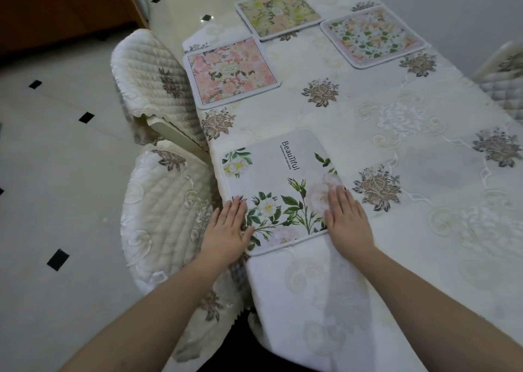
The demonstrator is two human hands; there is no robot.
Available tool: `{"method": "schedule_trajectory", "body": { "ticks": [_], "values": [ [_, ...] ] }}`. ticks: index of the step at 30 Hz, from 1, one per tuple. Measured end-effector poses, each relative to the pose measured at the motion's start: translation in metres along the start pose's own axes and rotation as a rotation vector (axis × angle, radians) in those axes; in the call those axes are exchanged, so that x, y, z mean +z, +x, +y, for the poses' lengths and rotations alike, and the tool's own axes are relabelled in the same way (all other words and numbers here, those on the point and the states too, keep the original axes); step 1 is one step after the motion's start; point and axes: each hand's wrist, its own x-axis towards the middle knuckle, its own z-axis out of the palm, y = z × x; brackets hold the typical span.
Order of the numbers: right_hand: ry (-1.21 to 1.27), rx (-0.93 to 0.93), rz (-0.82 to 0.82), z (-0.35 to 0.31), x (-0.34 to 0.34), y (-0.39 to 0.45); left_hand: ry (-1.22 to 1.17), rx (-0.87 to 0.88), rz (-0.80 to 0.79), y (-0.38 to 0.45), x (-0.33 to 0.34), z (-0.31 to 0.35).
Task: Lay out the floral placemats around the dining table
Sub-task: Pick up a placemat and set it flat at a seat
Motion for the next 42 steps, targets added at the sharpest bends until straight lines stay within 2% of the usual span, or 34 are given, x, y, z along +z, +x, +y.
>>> {"method": "schedule_trajectory", "body": {
  "ticks": [5,7,11,16,23,30,33,42],
  "values": [
    [-0.021,0.046,-0.092,-0.004,-0.017,-0.014,0.057,-0.045,-0.174,-0.036,-0.019,0.0],
    [-0.033,0.05,-0.131,-0.012,-0.026,-0.021,0.055,-0.057,-0.197,-0.049,-0.029,0.008],
    [-0.073,-0.006,-0.175,-0.032,-0.039,-0.041,0.023,-0.034,-0.135,-0.075,-0.044,0.019],
    [-0.031,-0.052,-0.184,-0.069,-0.047,-0.073,0.074,0.031,0.098,-0.107,-0.053,0.012],
    [-0.063,-0.172,-0.103,-0.142,-0.054,-0.121,-0.011,0.042,0.119,-0.158,-0.062,-0.008],
    [-0.124,-0.228,-0.002,-0.237,-0.048,-0.169,-0.033,0.045,0.218,-0.238,-0.064,-0.084],
    [-0.064,-0.214,0.042,-0.278,-0.047,-0.195,-0.014,-0.021,0.259,-0.279,-0.055,-0.13],
    [-0.068,-0.42,0.068,-0.407,-0.026,-0.255,-0.14,-0.197,0.231,-0.363,-0.015,-0.239]
  ]
}}
